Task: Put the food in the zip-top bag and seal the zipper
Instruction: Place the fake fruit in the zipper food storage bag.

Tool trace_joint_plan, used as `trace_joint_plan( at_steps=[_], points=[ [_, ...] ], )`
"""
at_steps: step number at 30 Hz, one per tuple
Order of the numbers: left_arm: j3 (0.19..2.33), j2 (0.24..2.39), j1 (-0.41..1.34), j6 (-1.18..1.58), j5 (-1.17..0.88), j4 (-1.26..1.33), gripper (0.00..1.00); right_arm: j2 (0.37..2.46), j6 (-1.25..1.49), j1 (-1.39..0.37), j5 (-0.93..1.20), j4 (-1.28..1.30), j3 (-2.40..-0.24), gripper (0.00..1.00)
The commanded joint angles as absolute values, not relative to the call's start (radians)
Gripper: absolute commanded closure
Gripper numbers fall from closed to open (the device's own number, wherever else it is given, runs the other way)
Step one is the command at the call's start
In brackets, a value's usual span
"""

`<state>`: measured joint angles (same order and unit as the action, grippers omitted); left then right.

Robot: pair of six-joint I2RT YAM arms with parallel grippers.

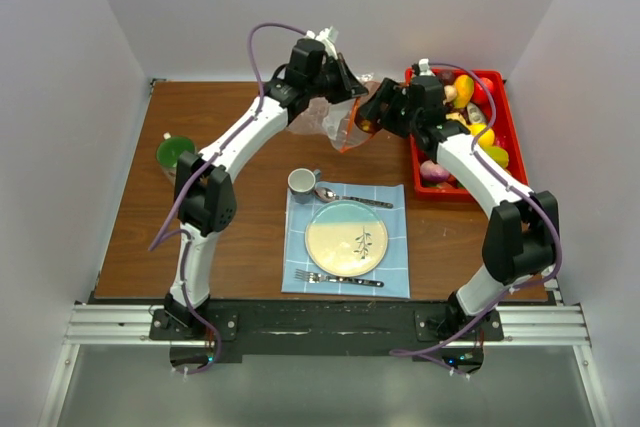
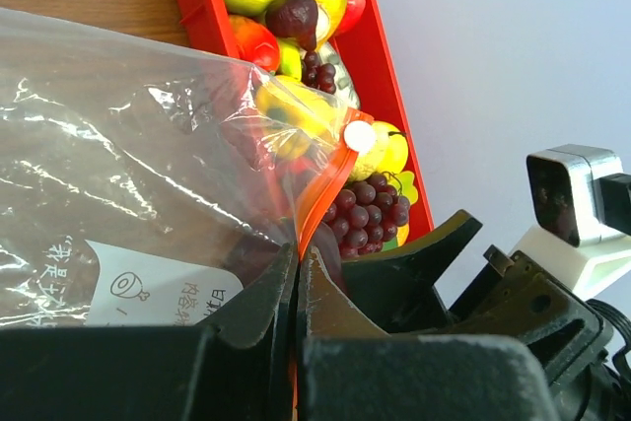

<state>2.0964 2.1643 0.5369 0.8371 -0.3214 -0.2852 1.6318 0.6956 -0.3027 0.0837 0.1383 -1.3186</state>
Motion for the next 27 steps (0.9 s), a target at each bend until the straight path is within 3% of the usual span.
trace_joint_plan(
  at_steps=[1, 7, 13, 21, 27],
  points=[
    [2.094, 2.103, 0.535, 0.859, -0.341, -0.227, 1.00, 1.623, 0.640, -0.307, 0.032, 0.219, -1.402, 0.13],
    [2.077, 2.105, 0.535, 0.861, -0.321, -0.226, 1.00, 1.617, 0.620, -0.308, 0.032, 0.238, -1.423, 0.04],
    [2.069, 2.108, 0.532, 0.865, -0.269, -0.244, 1.00, 1.574, 0.595, -0.310, 0.002, 0.313, -1.460, 0.06],
    [2.068, 2.157, 0.526, 0.874, -0.252, -0.239, 1.00, 1.390, 0.445, -0.307, -0.283, 0.523, -1.430, 0.10],
    [2.072, 2.177, 0.528, 0.879, -0.256, -0.225, 1.00, 1.333, 0.393, -0.270, -0.377, 0.603, -1.343, 0.12]
  ],
)
